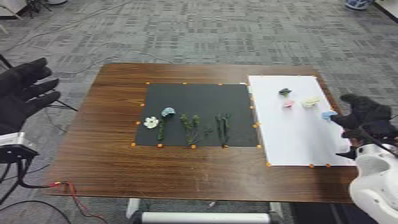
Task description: Arrange flowers
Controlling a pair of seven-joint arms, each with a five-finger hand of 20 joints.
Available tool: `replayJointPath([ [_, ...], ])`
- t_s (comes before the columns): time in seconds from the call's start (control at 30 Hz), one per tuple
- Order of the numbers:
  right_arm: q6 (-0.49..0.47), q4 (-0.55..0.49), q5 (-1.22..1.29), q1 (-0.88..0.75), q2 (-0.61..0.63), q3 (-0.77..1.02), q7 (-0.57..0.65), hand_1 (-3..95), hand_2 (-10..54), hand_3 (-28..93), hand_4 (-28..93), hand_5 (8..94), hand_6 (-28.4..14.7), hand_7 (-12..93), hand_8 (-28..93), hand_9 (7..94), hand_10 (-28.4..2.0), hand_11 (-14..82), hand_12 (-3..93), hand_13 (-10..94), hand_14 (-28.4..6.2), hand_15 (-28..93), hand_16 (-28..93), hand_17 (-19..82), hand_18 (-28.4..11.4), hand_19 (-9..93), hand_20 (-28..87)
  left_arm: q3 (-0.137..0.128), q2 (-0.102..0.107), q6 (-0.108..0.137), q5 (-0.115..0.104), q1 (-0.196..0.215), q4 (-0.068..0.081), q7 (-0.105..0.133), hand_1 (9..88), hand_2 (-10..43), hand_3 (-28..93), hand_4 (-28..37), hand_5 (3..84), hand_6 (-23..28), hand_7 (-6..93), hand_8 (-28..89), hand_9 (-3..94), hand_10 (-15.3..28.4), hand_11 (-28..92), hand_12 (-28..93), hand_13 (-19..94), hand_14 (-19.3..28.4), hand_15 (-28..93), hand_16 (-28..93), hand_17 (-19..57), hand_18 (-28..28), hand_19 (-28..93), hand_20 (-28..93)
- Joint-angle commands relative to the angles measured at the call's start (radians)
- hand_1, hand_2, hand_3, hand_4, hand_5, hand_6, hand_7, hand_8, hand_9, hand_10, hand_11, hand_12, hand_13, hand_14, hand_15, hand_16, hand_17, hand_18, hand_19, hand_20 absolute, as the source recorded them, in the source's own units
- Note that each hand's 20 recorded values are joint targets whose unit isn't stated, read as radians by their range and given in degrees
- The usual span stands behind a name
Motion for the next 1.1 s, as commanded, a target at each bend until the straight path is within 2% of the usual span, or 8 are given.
replayJointPath([
  [0.03,-0.057,0.103,-0.028,0.257,0.028,-0.207,0.028,29.1,-9.5,88,-28,40.1,-1.6,28,-14,43.1,-8.8,22.2,20.7,46,-10.2,75,26,23,-19.6,78,55,0.009,0.001,0.008,-0.041,-0.013,0.001,0.027,24.0,-8.2,69,-28.3,25.7,2.8,24.2,-11,19.5,11.2,26,12,12,14.4,43,-9,-8.1,21.1,41,7],
  [0.27,-0.021,0.151,-0.079,0.349,0.047,-0.303,0.093,30.1,-9.5,89,-28,39.6,-1.6,29,-15,41.5,-8.7,21.5,20.1,47,-10.1,75,27,24,-19.3,79,55,0.033,0.012,-0.005,-0.011,-0.041,-0.001,0.002,24.0,-7.9,69,-28.3,26.0,3.0,24.0,-11,19.6,11.3,26,12,13,14.5,43,-9,-8.1,21.1,41,7],
  [0.4,-0.015,0.160,-0.096,0.407,0.051,-0.356,0.102,29.9,-9.5,89,-28,40.2,-1.7,33,-15,41.0,-10.7,28.9,23.8,47,-10.4,77,28,24,-19.2,79,55,0.050,0.017,-0.011,-0.014,-0.057,0.003,-0.009,24.0,-7.8,69,-28.3,26.0,3.0,24.0,-11,19.7,11.3,26,12,13,14.6,43,-9,-8.0,21.0,41,7],
  [0.5,-0.052,0.198,-0.069,0.451,0.034,-0.389,0.058,29.9,-9.5,89,-28,40.5,-1.6,35,-16,40.2,-11.6,32.0,25.7,46,-10.6,78,29,24,-19.1,79,56,0.062,0.039,-0.019,-0.018,-0.081,0.013,-0.009,24.0,-7.8,69,-28.3,26.1,3.0,23.9,-11,19.7,11.3,26,12,13,14.5,43,-9,-8.0,20.9,41,7],
  [0.6,-0.171,0.242,0.006,0.518,0.020,-0.432,-0.003,29.8,-9.5,89,-28,40.8,-1.3,35,-17,41.7,-9.2,28.8,23.1,45,-10.2,77,28,24,-18.8,79,56,0.060,0.038,-0.020,-0.014,-0.077,0.012,-0.001,24.0,-7.8,69,-28.3,26.1,3.0,23.9,-11,19.7,11.3,26,12,13,14.5,43,-9,-8.0,20.9,41,7],
  [0.77,-0.236,0.352,0.048,0.662,-0.003,-0.576,-0.049,29.6,-9.5,89,-28,40.6,-1.8,33,-16,43.0,-8.8,21.2,18.8,45,-9.9,76,27,23,-18.6,79,56,0.063,0.039,-0.016,-0.011,-0.076,0.011,0.007,24.0,-7.8,69,-28.3,26.2,3.0,23.8,-11,19.8,11.3,26,12,13,14.5,43,-9,-8.0,20.9,41,7],
  [1.0,-0.245,0.393,0.067,0.730,0.021,-0.653,-0.040,28.6,-9.5,90,-28,39.7,-3.0,31,-15,42.0,-11.2,17.1,17.3,44,-10.0,76,27,23,-18.9,79,56,0.078,0.054,-0.027,0.010,-0.098,0.017,0.002,24.0,-7.7,69,-28.3,26.2,2.9,23.6,-11,19.8,11.3,26,12,13,14.6,43,-9,-8.1,21.0,41,7],
  [1.1,-0.197,0.384,0.034,0.718,0.027,-0.664,-0.025,29.7,-9.5,90,-28,41.4,-2.0,33,-15,44.6,-10.5,23.1,20.1,44,-9.9,76,26,23,-18.9,79,56,0.074,0.051,-0.027,0.009,-0.092,0.016,-0.003,24.0,-7.6,69,-28.3,26.1,2.9,23.7,-11,19.8,11.3,26,12,13,14.6,43,-9,-8.1,21.0,41,7],
])
